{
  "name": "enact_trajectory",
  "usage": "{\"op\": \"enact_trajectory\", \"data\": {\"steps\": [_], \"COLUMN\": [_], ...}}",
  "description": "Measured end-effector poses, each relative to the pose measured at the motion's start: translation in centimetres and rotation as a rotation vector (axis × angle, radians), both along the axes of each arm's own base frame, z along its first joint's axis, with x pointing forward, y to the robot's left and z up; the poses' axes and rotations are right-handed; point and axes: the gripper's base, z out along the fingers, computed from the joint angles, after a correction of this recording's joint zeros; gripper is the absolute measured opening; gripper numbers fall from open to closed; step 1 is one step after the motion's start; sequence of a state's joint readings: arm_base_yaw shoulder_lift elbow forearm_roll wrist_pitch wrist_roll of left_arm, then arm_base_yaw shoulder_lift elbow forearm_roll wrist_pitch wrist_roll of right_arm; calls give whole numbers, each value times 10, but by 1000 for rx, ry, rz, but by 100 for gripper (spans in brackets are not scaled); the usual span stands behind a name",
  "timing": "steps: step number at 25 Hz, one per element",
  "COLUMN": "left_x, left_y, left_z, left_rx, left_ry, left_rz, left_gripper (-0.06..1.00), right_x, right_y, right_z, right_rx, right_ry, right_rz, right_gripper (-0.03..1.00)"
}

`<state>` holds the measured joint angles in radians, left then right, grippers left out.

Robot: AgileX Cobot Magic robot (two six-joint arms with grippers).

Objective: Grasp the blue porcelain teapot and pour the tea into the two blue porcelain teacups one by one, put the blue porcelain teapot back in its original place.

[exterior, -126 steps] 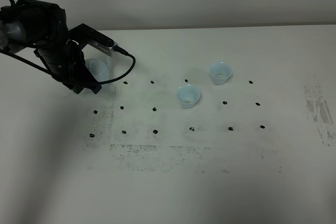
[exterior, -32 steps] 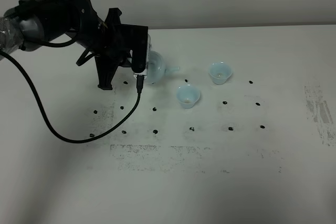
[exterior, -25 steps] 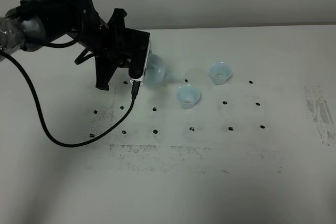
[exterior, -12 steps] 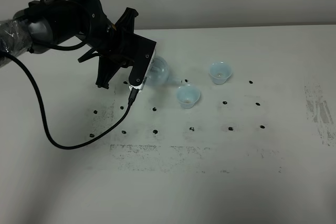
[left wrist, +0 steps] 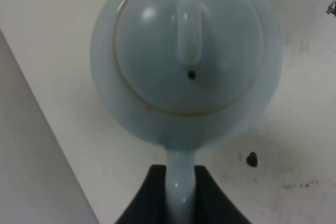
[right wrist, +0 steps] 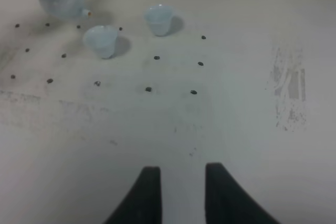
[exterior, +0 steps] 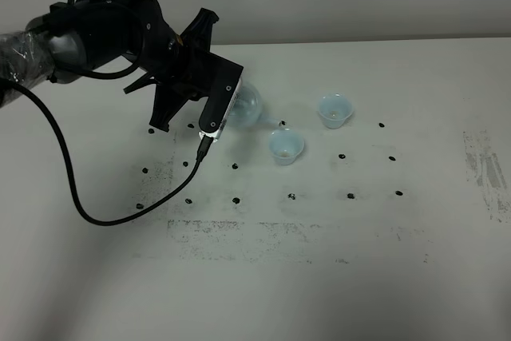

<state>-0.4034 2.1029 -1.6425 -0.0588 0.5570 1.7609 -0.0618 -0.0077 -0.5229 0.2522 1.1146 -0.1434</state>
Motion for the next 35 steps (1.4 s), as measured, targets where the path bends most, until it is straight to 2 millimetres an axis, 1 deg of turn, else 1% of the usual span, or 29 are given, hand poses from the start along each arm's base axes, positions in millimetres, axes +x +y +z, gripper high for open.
{"op": "enact_trajectory", "data": {"steps": [16,21,23,28,35], "left_x": [-1,-4,-4,-3,-6], "left_y": [-6,-13,-13,-12,-18], "left_z": [1,1,1,1,1], "left_rx": [54,62,65,121,128], "left_ry": [-40,-52,-53,-79,-86], "left_rz": [-50,-74,-75,-106,-126], "left_gripper": [9,9,9,9,9], "right_x": [0,0,0,0,0], "right_y": [0,0,0,0,0], "right_z": [0,0,0,0,0], "right_rx": [-1,0,0,0,0], "right_ry": [0,0,0,0,0], "right_rz": [0,0,0,0,0], "right_gripper": [24,24,24,24,24]}}
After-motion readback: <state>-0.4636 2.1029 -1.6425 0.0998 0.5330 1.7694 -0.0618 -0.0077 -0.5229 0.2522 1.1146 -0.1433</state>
